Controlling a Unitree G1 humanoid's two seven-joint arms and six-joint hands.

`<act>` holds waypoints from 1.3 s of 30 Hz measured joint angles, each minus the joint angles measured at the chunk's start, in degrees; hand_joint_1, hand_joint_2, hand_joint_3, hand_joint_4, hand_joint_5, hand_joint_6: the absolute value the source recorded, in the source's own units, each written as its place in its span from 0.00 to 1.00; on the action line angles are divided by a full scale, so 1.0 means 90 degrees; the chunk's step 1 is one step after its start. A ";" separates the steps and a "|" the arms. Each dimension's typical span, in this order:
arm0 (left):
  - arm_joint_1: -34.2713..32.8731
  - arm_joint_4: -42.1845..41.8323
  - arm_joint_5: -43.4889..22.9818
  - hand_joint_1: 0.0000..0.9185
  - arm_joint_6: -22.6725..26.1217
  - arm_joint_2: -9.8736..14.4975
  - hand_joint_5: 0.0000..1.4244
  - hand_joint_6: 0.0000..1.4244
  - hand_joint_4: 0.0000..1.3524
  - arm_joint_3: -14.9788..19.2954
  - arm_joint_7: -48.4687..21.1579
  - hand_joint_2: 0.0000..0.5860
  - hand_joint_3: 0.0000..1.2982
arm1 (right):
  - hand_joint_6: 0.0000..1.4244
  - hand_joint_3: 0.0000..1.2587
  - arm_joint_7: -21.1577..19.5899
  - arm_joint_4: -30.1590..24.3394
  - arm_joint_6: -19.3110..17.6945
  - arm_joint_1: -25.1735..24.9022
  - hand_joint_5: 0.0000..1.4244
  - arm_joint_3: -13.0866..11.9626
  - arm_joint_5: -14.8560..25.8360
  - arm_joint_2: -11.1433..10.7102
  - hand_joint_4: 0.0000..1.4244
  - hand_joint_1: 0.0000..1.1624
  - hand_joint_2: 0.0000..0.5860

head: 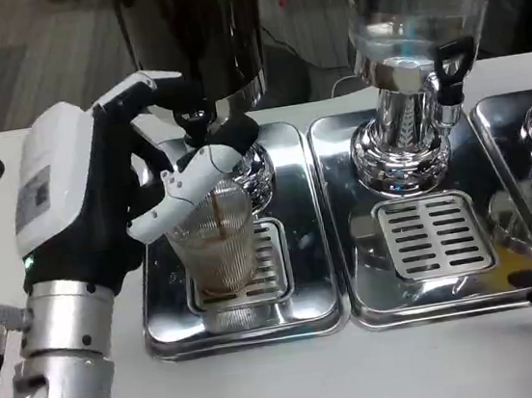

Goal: Grasp the cup under the faucet to collect the drink, then remove the cup.

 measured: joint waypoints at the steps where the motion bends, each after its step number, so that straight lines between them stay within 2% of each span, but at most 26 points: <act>1: 0.0001 0.0000 0.0000 0.03 -0.0003 0.0000 0.63 0.85 0.36 0.0002 0.0000 0.10 0.39 | 0.16 0.22 0.0000 0.0000 0.0000 0.0000 0.18 0.0000 0.0000 0.0000 0.14 0.46 0.83; 39: 0.0140 -0.0120 -0.0002 0.03 -0.0030 0.0000 0.63 0.85 0.36 0.0057 -0.0004 0.10 0.39 | 0.16 0.22 0.0002 -0.0025 -0.0003 0.0070 0.19 0.0000 0.0000 0.0000 0.14 0.46 0.83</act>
